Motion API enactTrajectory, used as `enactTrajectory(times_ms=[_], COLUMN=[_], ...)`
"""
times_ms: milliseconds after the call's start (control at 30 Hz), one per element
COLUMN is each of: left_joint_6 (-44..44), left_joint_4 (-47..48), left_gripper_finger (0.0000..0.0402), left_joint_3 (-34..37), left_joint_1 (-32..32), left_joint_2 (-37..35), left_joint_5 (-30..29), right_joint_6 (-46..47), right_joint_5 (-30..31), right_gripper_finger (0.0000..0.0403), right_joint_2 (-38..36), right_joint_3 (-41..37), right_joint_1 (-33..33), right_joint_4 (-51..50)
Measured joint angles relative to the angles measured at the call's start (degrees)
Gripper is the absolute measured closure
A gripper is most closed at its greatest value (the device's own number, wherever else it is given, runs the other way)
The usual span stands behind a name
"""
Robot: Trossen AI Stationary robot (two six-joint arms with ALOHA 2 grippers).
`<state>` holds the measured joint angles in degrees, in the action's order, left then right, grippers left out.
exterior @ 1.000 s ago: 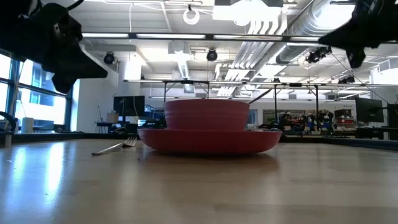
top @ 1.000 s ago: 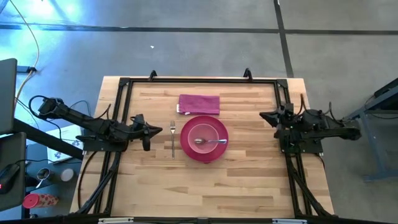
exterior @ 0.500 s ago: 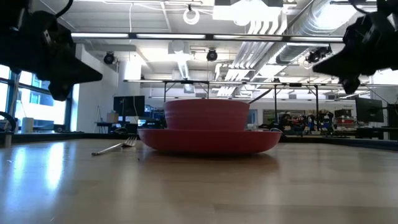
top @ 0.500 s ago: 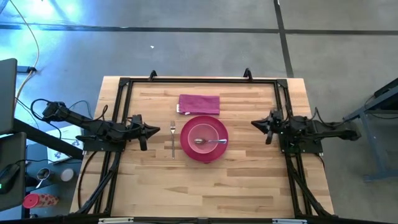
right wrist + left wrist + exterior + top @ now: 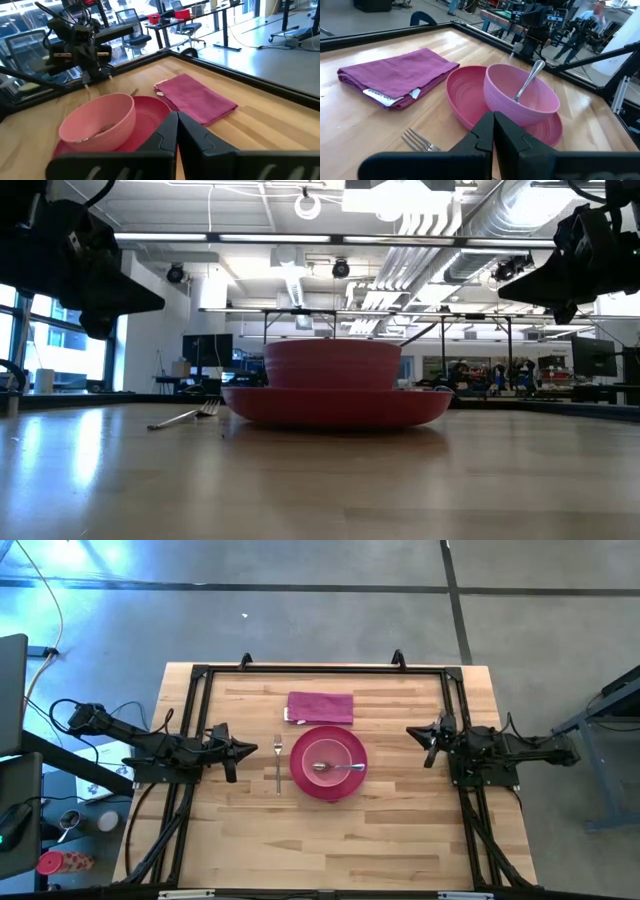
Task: Set table place
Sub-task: Return to Home Position
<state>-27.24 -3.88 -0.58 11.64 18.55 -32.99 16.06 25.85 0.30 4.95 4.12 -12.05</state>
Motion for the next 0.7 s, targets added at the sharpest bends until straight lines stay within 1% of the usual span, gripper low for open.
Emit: enactTrajectory(times_ms=[700], left_joint_6=[-0.09], left_joint_4=[0.0], left_gripper_finger=[0.0401], left_joint_3=[-0.02], left_joint_1=[0.0], left_joint_2=[0.0], left_joint_5=[0.0], right_joint_6=[0.39], right_joint_5=[-0.07], right_gripper_finger=[0.0402], right_joint_2=[0.04], right_joint_3=[0.02], right_joint_1=[0.0], right_joint_4=[-0.17])
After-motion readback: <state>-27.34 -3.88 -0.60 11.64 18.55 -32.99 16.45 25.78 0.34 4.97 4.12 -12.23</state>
